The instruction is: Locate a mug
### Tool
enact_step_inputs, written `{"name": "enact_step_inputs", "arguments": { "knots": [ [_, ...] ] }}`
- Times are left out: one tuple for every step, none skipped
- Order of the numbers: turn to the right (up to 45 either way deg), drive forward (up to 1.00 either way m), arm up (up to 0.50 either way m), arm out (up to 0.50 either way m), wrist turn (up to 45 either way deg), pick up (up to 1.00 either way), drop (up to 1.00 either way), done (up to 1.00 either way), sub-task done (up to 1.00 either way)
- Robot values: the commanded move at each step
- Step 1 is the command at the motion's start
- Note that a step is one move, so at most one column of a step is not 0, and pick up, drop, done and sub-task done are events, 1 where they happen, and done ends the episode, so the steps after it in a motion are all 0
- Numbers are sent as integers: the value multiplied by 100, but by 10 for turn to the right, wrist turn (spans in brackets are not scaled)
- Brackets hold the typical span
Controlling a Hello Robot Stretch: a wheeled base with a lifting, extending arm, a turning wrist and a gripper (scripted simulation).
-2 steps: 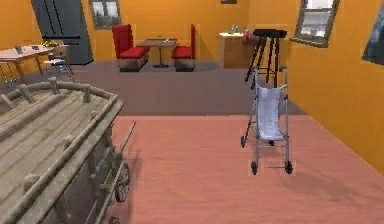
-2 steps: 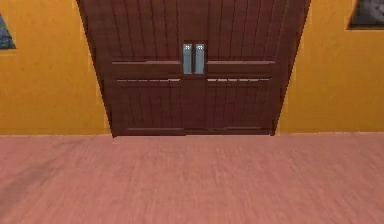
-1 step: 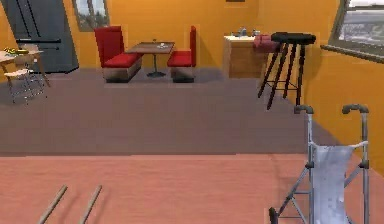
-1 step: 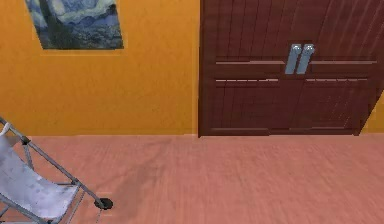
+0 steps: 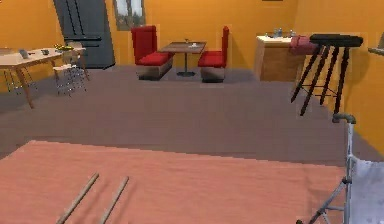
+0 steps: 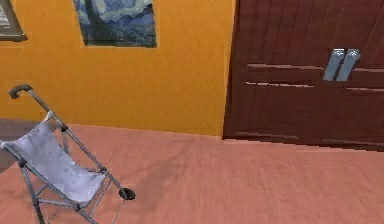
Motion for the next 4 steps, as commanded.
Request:
{"name": "enact_step_inputs", "arguments": {
  "knots": [
    [0,20,0,0,0,0,0,0,0],
    [-30,0,0,0,0,0,0,0,0],
    [0,100,0,0,0,0,0,0,0],
    [-30,0,0,0,0,0,0,0,0]
  ]
}}
